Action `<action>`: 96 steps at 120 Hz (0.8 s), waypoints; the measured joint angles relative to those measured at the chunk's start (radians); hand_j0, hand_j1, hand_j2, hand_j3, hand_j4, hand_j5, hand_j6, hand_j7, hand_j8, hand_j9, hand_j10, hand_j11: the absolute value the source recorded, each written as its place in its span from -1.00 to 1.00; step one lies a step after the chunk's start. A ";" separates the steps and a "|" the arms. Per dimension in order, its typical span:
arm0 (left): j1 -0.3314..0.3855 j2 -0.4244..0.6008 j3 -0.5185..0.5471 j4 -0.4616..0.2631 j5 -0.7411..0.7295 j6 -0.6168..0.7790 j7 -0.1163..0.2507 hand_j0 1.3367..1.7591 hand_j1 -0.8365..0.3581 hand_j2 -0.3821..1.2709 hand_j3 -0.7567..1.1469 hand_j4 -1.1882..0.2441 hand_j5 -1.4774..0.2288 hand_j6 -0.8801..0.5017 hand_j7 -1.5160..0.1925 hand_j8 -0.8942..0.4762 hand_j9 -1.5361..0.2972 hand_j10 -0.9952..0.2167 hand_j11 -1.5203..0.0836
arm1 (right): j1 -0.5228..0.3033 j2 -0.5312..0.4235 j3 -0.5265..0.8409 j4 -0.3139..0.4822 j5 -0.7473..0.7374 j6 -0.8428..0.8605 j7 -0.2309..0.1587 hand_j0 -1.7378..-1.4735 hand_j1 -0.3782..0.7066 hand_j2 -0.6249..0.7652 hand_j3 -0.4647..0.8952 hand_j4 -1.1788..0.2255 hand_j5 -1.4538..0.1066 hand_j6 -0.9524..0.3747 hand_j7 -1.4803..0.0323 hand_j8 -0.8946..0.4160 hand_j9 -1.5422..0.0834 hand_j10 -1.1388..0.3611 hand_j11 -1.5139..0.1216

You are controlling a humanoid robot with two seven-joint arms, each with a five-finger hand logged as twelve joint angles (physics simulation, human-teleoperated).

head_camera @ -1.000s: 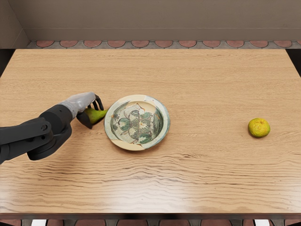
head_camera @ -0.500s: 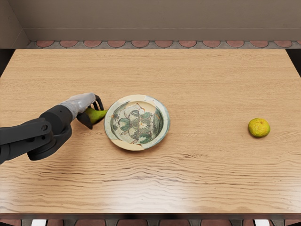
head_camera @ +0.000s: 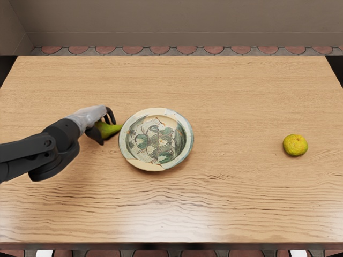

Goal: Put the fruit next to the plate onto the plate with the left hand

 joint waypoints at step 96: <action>-0.018 0.078 -0.046 -0.004 -0.038 -0.035 0.000 0.50 -0.07 -0.18 -0.20 -0.02 -0.31 -0.27 -0.26 -0.26 -0.29 -0.30 -0.20 | 0.000 0.000 0.000 0.000 0.000 0.000 0.000 -0.40 -0.89 -0.11 -0.32 0.64 0.82 0.40 0.91 0.32 0.86 0.48 0.81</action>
